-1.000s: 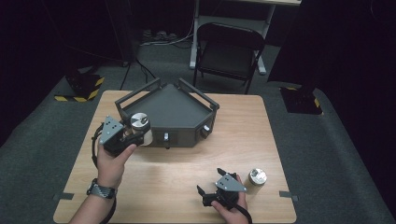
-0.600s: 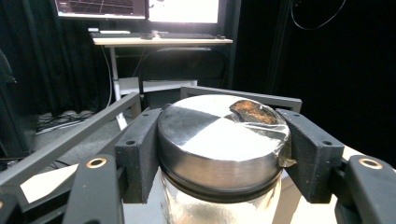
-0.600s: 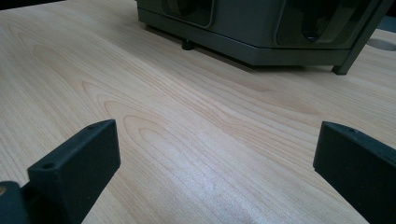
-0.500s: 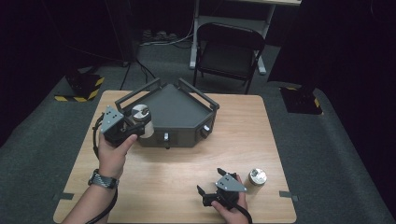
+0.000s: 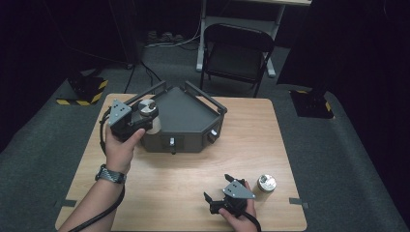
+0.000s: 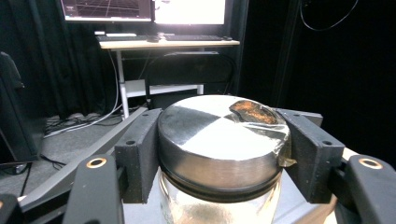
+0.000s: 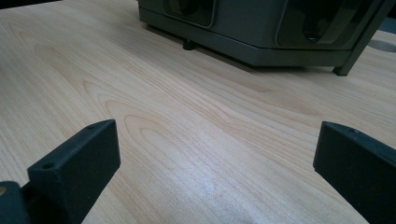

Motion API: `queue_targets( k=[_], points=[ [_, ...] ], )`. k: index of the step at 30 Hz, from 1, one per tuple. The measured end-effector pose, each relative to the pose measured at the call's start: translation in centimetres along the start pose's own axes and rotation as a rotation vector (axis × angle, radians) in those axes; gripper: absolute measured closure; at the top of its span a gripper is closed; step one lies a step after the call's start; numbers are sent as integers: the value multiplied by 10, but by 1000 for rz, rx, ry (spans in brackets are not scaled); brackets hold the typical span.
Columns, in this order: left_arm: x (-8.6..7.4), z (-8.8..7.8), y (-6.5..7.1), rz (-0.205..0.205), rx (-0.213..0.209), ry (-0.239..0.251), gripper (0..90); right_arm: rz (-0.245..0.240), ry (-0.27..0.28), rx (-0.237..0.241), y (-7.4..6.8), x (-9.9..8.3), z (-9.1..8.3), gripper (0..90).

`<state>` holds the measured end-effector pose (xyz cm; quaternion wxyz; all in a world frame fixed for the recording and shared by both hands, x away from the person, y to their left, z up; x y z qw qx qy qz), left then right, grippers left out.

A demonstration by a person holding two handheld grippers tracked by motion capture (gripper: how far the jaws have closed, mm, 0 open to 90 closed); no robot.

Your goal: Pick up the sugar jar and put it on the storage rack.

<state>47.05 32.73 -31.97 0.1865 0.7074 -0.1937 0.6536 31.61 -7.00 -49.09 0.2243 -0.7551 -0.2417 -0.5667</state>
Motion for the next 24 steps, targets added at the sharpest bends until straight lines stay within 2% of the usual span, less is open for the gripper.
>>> queue_targets(
  k=[13, 18, 21, 24],
  points=[
    [-6, 25, -5, -7, -1, -20, 350, -5, 1, 6, 0, 0, 0, 5],
    [-7, 38, -5, 7, -2, -36, 350, -10, -3, 12, 0, 0, 0, 5],
    [-9, 44, -8, -7, 3, -41, 350, -6, -3, 14, 1, 0, 0, 5],
    [-11, 49, -10, -3, 12, -51, 350, -6, -1, 17, 1, 0, 0, 5]
  ],
)
Point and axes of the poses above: each handheld gripper's, and its own axes: z roughly forward along the jaws, x roughly out of its top, y roughly to its right, the point moved 8 cm from there along z, roughly forward along the jaws, and after that the axes turned 10 degrees about y, right-handed, at the moved point
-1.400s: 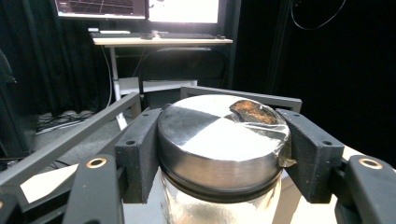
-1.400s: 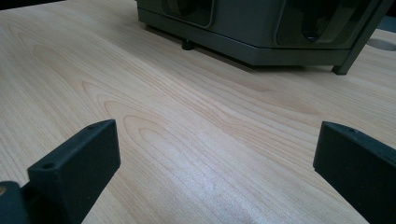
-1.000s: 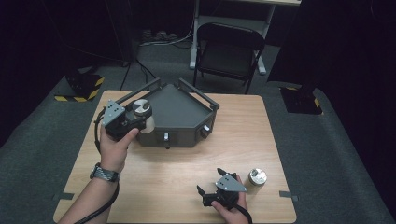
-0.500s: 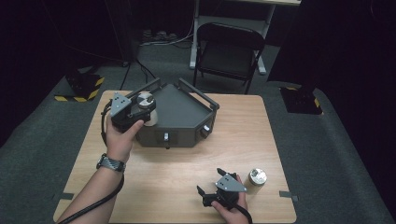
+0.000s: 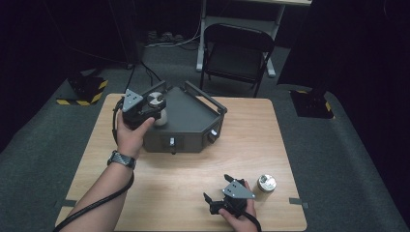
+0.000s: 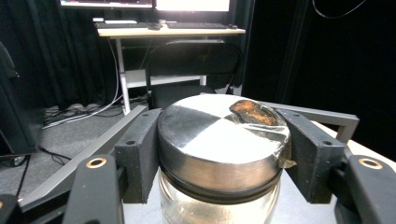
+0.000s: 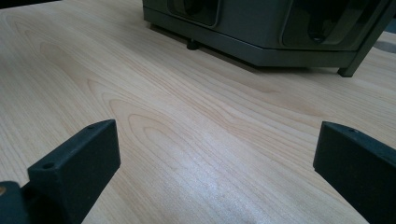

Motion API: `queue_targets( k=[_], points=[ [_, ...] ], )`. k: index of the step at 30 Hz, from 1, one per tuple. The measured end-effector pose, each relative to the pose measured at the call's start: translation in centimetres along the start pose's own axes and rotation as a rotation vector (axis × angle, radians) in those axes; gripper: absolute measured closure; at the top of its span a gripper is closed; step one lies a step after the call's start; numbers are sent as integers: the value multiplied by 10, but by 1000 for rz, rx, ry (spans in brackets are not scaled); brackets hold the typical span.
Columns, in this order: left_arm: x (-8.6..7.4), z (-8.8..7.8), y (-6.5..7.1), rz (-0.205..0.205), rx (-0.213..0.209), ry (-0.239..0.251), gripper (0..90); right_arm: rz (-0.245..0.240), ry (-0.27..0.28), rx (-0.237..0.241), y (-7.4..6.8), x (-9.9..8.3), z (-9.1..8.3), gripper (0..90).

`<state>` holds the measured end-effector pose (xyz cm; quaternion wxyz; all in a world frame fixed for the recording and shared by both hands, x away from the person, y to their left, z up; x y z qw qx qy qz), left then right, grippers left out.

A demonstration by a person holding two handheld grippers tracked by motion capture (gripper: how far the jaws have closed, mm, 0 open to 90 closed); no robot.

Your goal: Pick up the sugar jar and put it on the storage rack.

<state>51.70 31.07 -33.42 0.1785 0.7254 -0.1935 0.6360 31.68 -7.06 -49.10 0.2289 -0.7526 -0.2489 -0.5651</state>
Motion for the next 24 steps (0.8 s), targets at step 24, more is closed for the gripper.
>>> queue_targets(
  k=[24],
  points=[
    [-12, 15, -9, -8, 31, -24, 350, 3, -2, 11, 1, 0, 0, 5]
  ],
)
Point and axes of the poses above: each handheld gripper's, and its own axes: z roughly forward along the jaws, x roughly out of its top, y roughly to its right, the point moved 8 cm from there along z, roughly forward along the jaws, and after that the axes turned 10 degrees about y, right-handed, at the moved point
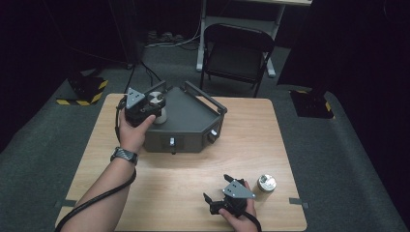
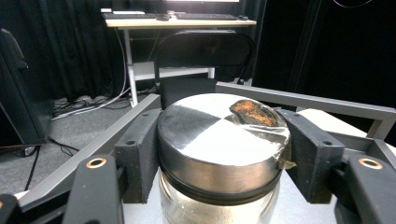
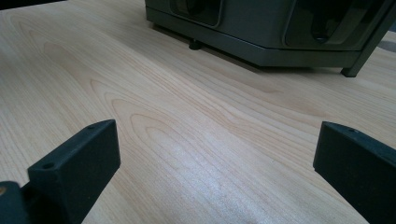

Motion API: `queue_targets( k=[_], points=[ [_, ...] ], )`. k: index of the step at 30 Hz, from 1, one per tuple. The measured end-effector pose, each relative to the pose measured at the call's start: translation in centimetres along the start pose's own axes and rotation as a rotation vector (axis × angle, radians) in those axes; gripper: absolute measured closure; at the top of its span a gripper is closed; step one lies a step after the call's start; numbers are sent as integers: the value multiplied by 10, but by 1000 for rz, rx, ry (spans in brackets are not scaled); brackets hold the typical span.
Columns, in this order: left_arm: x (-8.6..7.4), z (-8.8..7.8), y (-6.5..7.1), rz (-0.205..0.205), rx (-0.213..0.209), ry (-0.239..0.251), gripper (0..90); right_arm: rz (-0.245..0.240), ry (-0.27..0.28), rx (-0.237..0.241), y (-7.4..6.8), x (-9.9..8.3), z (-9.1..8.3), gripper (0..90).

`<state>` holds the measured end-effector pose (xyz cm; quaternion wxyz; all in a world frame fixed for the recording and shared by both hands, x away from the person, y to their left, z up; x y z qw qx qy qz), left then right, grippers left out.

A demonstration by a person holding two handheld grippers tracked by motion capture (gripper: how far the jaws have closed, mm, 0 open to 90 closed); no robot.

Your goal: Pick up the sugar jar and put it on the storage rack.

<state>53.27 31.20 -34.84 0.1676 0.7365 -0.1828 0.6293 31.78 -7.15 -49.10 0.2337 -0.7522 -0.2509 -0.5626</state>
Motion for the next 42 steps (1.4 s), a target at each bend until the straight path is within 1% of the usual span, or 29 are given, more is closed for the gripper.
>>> queue_targets(
  k=[13, 21, 26, 34, 36, 39, 42],
  points=[
    [-5, -1, -2, 1, -8, 4, 349, -5, -1, 3, 0, 0, 0, 5],
    [-7, -2, -1, 1, -3, 13, 346, -8, -1, 4, -1, 0, 0, 5],
    [-5, -1, -1, 6, -4, 5, 345, -8, -1, 4, -1, 0, 0, 5],
    [-6, 0, -1, -5, -1, -5, 331, -9, -1, 5, -1, 0, 0, 5],
    [-5, 1, -1, -8, -2, -15, 308, -9, -1, 4, -1, 0, 0, 6],
    [-6, 0, -2, -19, 4, -12, 268, -8, 0, 4, -1, 0, 0, 5],
    [-6, 0, -1, -16, 7, -12, 228, -8, -1, 5, 0, 0, 0, 5]
  ],
)
Point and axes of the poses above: each handheld gripper's, and its own axes: z roughly forward along the jaws, x roughly out of its top, y roughly to its right, the point moved 8 cm from there along z, roughly forward along the jaws, and after that the axes turned 10 degrees about y, right-handed, at the moved point
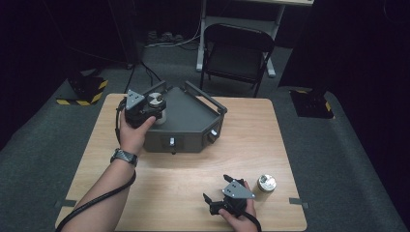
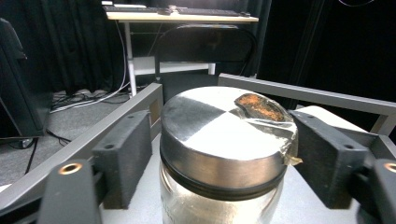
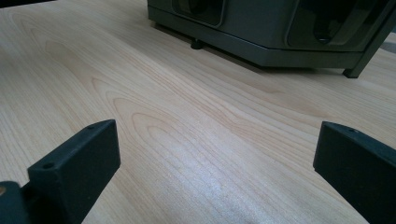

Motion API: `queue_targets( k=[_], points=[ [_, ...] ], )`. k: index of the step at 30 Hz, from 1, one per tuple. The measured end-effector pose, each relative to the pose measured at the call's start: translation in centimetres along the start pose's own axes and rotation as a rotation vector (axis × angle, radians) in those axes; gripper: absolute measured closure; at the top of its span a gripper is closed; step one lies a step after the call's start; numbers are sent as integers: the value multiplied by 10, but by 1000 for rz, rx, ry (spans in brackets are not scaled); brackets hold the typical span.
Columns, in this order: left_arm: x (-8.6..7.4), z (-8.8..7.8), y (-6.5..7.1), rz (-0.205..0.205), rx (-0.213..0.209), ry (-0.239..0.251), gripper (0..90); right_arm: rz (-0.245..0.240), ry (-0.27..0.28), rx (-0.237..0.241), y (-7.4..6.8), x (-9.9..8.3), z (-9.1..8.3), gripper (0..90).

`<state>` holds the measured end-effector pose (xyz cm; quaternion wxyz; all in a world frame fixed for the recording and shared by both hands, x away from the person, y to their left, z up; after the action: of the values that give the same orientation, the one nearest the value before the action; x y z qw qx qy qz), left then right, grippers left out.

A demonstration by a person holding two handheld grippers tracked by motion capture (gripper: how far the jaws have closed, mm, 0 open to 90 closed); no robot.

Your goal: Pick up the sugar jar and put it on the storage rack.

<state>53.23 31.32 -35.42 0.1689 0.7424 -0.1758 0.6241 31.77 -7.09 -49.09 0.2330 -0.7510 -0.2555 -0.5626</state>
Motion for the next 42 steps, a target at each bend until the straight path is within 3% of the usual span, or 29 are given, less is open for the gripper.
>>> queue_targets(
  k=[5, 14, 22, 42],
  points=[
    [-1, -3, 0, -14, -6, 9, 116, 0, 0, 0, 0, 0, 0, 5],
    [-1, -14, 0, -31, -3, 29, 14, 1, 0, 0, 0, 0, 0, 5],
    [-1, -32, -1, -52, -14, 51, 5, 0, 0, -2, 0, 0, 0, 6],
    [-9, -63, 5, -30, -45, 59, 5, 0, -3, -5, -1, 0, 0, 6]
  ],
)
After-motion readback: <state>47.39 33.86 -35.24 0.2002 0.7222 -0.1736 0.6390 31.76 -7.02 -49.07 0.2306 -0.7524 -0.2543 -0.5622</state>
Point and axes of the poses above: each handheld gripper's, and its own axes: z roughly forward along the jaws, x roughly out of its top, y roughly to its right, the point moved 8 cm from there along z, roughly forward along the jaws, and after that the axes turned 10 degrees about y, right-handed, at the moved point
